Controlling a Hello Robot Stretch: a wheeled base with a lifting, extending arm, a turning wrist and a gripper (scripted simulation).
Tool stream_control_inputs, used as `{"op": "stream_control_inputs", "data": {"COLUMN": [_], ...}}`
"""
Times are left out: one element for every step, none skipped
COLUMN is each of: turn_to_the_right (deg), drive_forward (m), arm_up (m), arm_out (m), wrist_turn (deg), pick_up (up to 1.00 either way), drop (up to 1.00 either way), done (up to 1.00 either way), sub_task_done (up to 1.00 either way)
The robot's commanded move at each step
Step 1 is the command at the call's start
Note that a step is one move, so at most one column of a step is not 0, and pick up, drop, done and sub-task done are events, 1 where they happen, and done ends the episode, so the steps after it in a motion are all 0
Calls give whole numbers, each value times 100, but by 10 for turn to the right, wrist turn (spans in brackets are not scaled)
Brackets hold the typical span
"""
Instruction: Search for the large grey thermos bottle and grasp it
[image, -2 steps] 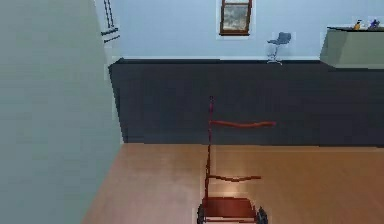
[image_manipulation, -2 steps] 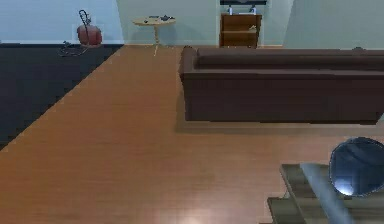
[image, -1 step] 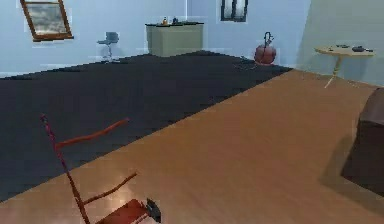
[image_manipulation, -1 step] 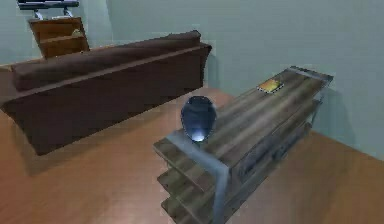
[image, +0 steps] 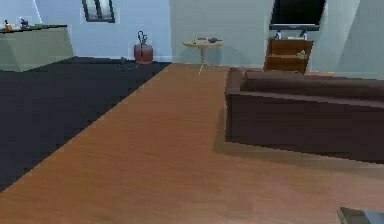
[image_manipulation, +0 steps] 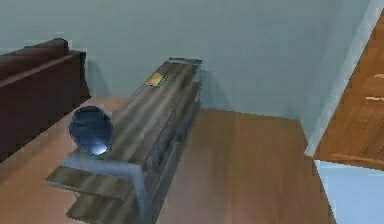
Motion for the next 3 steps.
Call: {"op": "stream_control_inputs", "data": {"turn_to_the_right": [0,-450,0], "drive_forward": [75,0,50], "arm_up": [0,0,0], "arm_out": [0,0,0], "wrist_turn": [0,0,0], "pick_up": [0,0,0], "drop": [0,0,0], "done": [0,0,0], "sub_task_done": [0,0,0]}}
